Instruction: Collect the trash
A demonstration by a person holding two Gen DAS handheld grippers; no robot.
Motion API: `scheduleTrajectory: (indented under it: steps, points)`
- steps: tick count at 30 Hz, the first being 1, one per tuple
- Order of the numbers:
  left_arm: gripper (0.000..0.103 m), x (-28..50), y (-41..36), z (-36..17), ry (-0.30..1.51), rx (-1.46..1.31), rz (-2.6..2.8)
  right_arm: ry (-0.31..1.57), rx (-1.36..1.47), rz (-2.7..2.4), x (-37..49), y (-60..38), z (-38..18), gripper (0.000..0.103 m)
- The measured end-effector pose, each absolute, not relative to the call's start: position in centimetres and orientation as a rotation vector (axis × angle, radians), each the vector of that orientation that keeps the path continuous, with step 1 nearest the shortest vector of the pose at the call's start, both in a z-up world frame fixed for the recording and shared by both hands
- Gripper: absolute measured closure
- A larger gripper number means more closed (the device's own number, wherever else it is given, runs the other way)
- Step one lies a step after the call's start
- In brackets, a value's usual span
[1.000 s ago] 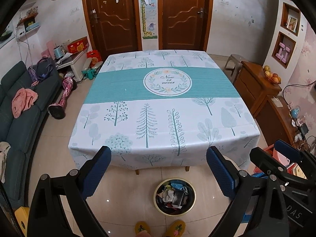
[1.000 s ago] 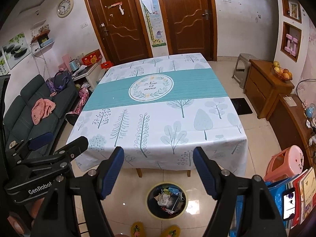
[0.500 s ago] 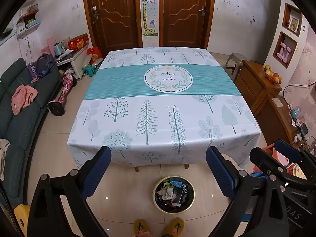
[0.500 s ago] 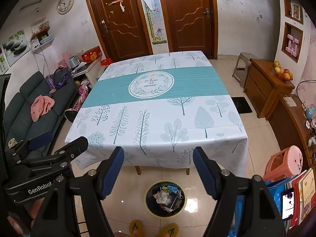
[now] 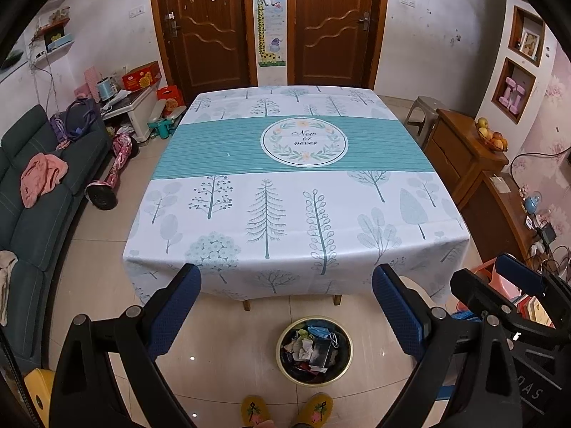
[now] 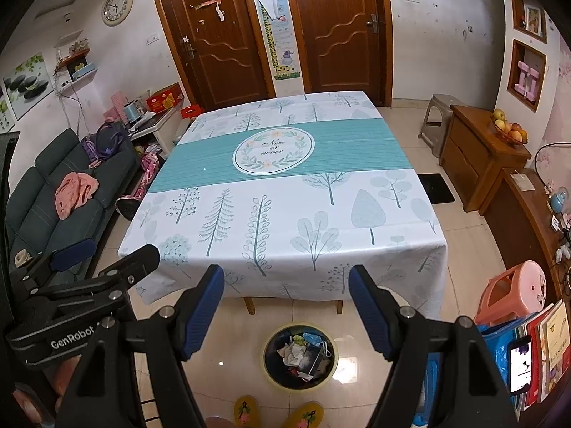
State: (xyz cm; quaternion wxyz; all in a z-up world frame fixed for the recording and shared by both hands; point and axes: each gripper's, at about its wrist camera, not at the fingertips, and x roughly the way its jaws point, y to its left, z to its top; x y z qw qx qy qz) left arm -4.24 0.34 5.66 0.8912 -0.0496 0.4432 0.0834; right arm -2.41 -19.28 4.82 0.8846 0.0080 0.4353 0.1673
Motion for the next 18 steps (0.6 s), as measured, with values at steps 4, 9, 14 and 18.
scheduleTrajectory:
  steps: [4, 9, 14, 18]
  points:
    - [0.008, -4.47, 0.37, 5.6, 0.92, -0.104, 0.177, 0.906, 0.016, 0.349, -2.7, -19.22, 4.69, 0.03]
    - [0.008, -4.5, 0.35, 5.66, 0.919, -0.103, 0.178, 0.907, 0.021, 0.35, -2.87, -19.19, 4.68, 0.03]
    - [0.008, -4.59, 0.41, 5.67, 0.918, -0.103, 0.182, 0.907, 0.019, 0.35, -2.84, -19.21, 4.65, 0.03]
    - [0.008, -4.61, 0.42, 5.65, 0.919, -0.104, 0.181, 0.907, 0.019, 0.35, -2.77, -19.21, 4.64, 0.03]
